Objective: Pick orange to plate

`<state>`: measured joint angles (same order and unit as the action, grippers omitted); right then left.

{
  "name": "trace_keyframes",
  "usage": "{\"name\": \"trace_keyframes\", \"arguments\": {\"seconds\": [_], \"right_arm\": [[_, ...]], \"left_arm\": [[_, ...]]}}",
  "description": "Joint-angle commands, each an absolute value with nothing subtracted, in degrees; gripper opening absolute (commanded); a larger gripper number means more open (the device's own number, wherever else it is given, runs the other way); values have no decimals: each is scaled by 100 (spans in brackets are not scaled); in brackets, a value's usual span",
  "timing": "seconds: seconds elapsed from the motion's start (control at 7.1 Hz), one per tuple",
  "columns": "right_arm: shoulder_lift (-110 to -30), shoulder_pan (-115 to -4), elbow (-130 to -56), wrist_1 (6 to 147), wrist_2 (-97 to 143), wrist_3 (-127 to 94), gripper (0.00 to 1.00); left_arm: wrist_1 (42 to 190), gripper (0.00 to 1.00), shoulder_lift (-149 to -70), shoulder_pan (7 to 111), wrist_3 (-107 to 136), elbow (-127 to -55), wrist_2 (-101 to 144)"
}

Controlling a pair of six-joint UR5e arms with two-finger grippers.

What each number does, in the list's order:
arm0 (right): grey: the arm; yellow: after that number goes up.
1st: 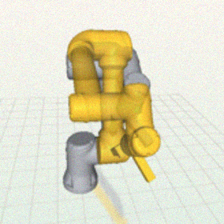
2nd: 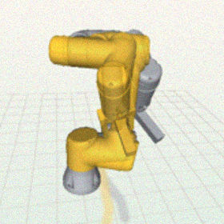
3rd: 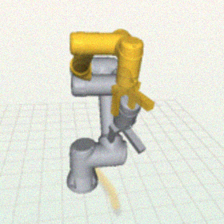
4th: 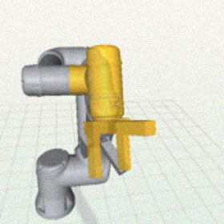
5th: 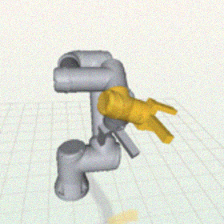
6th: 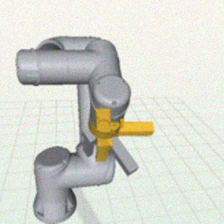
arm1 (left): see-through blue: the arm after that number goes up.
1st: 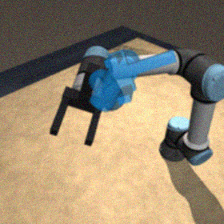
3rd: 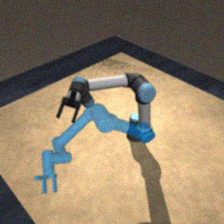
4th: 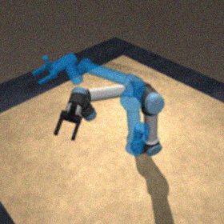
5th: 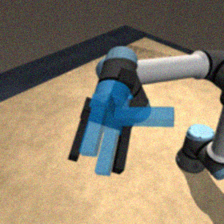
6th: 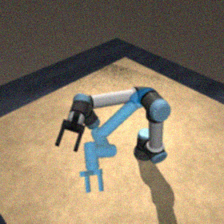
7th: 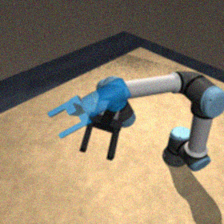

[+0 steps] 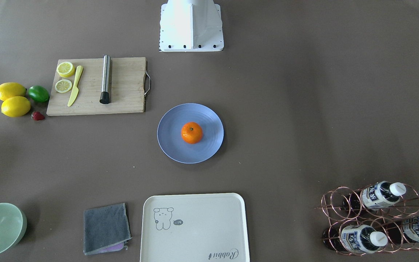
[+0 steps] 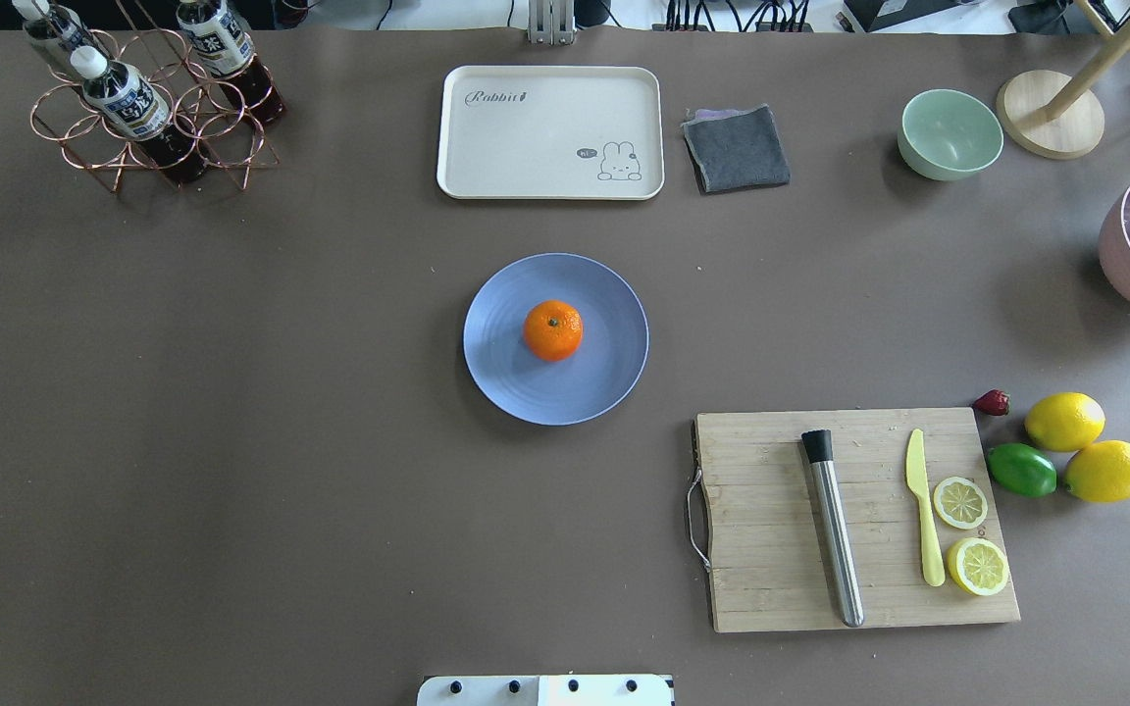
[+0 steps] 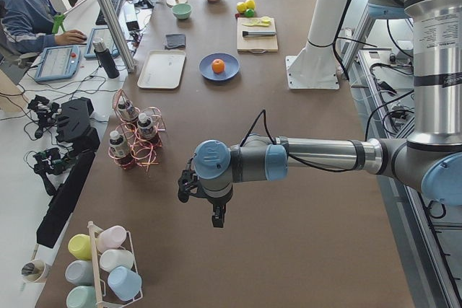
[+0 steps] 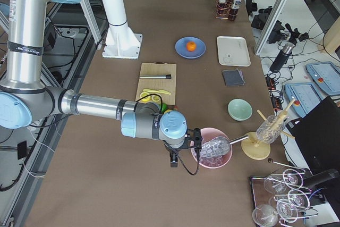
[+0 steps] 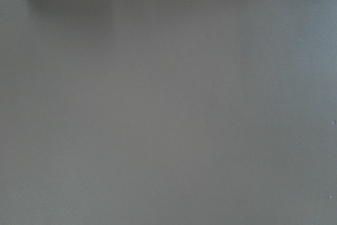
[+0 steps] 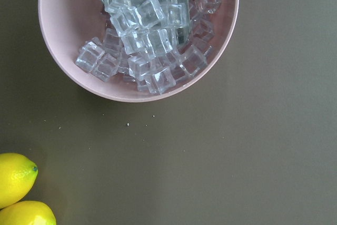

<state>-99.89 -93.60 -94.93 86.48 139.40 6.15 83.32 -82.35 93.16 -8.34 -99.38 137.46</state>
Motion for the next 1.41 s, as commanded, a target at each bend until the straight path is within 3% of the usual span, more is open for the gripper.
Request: {"name": "trace_keyframes", "arguments": {"seconds": [0.0,1.27], "right_arm": [[-10002,-9343,-9492,8648,13939,615,100],[-10002,-9264,-9501,8640,13948,606,100]], "left_arm": [[8332,98,-8235,9316,-835,-9932,13746],[8323,98,-8218,9316,-826,-9923,13764]]}}
